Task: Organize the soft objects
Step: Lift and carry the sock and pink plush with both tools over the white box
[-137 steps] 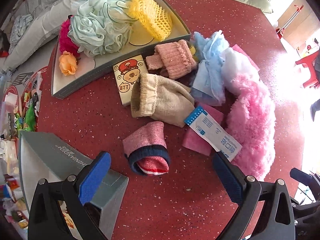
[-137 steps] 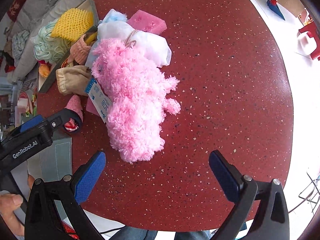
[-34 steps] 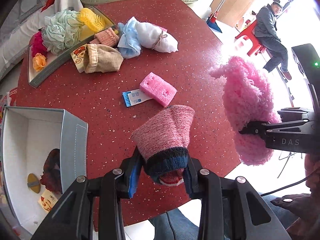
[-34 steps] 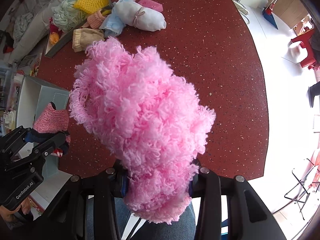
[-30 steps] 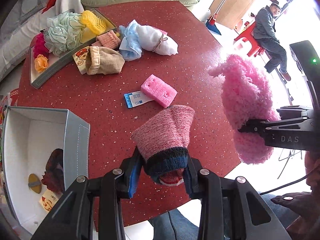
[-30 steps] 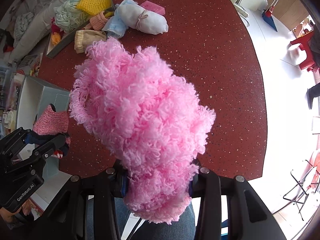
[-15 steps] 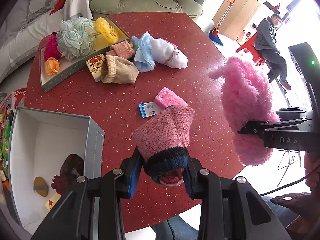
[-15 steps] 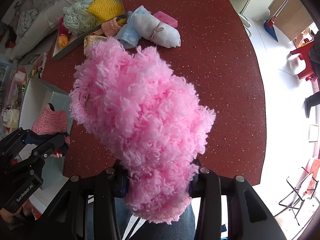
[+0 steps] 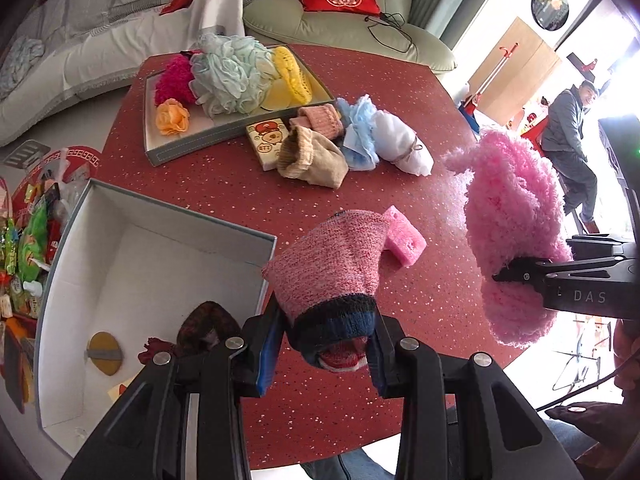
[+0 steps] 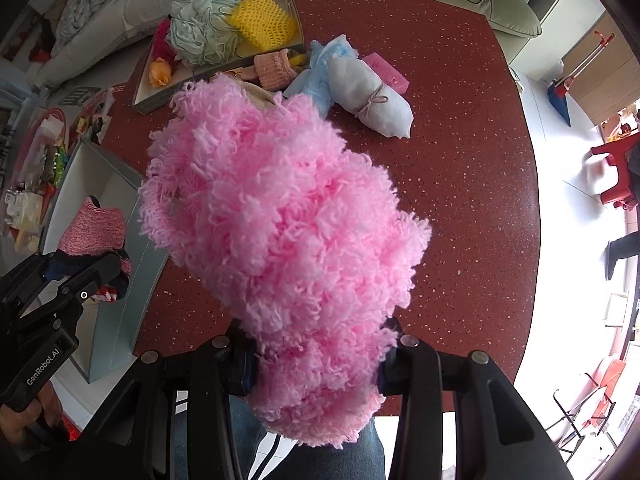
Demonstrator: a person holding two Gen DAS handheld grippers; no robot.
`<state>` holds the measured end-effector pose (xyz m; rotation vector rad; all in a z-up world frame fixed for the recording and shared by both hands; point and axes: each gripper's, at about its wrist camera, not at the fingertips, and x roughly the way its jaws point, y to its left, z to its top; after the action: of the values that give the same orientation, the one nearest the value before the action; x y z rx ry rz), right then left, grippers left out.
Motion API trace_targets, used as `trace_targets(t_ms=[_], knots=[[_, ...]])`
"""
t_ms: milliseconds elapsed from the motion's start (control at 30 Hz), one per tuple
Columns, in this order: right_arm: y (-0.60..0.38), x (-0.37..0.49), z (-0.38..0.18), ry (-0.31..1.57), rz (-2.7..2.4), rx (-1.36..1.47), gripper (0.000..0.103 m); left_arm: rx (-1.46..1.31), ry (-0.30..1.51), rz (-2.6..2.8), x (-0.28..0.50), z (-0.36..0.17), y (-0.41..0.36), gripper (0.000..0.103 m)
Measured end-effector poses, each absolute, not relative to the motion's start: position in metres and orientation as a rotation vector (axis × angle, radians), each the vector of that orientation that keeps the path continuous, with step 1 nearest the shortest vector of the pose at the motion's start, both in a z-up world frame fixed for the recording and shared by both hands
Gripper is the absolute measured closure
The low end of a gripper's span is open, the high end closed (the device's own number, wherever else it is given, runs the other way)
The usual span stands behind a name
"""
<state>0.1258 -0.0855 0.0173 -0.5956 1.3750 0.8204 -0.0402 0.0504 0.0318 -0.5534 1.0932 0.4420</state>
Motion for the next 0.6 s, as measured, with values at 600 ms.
trace_targets(t_ms=[600], knots=[[-0.005, 0.079, 0.03, 1.304, 1.0, -0.728, 0.058, -0.7, 1.021, 0.711, -0.122, 0.028, 0.096, 0.065]])
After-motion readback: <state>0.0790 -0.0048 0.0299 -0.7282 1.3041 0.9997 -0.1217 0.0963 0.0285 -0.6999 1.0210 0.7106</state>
